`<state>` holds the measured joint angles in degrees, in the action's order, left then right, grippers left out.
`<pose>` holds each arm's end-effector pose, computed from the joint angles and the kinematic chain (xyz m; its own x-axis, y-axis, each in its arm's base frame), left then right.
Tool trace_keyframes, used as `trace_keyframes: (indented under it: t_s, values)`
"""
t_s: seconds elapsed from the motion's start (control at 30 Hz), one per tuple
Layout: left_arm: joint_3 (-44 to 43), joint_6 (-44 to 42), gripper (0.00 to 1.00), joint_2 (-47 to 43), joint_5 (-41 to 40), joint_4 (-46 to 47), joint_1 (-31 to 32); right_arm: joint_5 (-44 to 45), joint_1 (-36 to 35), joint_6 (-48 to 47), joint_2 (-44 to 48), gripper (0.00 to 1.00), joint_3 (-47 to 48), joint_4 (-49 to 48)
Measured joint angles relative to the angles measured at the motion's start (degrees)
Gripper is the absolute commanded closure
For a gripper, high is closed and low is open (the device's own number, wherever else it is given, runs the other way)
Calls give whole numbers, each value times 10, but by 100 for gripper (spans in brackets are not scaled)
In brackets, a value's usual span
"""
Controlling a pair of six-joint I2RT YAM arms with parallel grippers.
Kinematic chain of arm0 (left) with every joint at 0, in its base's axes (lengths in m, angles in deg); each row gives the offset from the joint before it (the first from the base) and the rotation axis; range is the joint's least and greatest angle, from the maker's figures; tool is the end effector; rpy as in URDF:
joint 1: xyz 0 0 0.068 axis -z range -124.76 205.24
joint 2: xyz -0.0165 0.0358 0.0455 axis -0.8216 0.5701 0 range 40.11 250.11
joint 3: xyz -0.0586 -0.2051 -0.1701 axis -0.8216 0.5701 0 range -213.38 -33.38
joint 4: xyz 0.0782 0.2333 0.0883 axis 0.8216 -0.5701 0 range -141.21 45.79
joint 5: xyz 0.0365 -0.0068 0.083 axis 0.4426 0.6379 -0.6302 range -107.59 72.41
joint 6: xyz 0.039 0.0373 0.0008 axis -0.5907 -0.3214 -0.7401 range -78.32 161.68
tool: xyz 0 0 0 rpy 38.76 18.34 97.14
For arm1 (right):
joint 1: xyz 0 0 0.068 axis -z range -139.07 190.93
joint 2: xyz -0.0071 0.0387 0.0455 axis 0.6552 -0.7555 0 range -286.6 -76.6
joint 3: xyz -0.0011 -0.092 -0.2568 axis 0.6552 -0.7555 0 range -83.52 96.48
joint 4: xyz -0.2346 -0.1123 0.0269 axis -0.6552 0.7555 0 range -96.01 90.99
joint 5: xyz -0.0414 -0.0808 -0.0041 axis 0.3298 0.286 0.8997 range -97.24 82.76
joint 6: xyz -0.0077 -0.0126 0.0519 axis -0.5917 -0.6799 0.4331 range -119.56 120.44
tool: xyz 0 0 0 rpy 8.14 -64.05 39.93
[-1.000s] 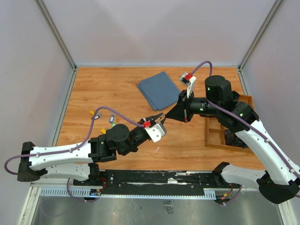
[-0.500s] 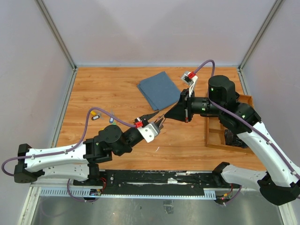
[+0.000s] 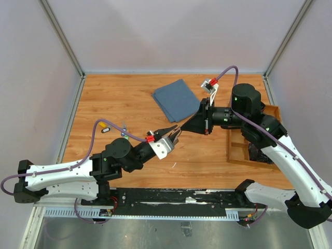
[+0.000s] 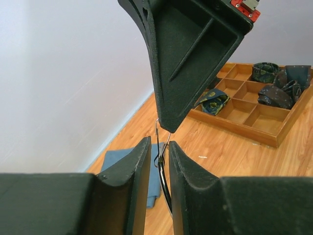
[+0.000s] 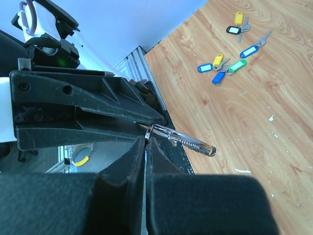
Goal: Put the keys on the keyring
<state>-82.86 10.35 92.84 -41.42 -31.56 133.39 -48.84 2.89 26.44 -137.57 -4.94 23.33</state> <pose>0.0580 -0.2058 0.3870 0.4516 0.1641 -0.8770 0.6773 0.5769 0.4566 0.1474 0.1454 0.4550 -0.5702 -0.0302 -0.8209 -0.8042 0.2241 0.5504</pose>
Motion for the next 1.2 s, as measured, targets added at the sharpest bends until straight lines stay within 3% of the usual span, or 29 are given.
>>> trace_keyframes:
  t_s: [0.17, 0.37, 0.63, 0.7, 0.77, 0.83, 1.07, 1.2]
  values:
    - [0, 0, 82, 0, 4, 0, 0, -9, 4, 12, 4, 99, -8, -12]
    - [0, -2, 99, 0, 6, 1, 0, -10, 5, 19, 7, 99, -10, -22]
    - [0, -2, 99, 0, 5, 1, 0, -19, 13, 26, 10, 99, -17, -26]
    - [0, -2, 100, 0, 6, 1, 0, -20, 15, 26, 11, 89, -18, -26]
    - [0, -4, 100, 0, 4, 0, 1, -20, 15, 25, 11, 70, -18, -25]
    - [0, -6, 99, 0, -1, -8, 1, -19, 19, 23, 12, 64, -18, -24]
    - [0, -8, 99, 7, -5, -30, 1, -18, 26, 14, 14, 61, -18, -18]
    - [0, -8, 99, 10, -5, -34, 1, -19, 26, 6, 11, 64, -15, -10]
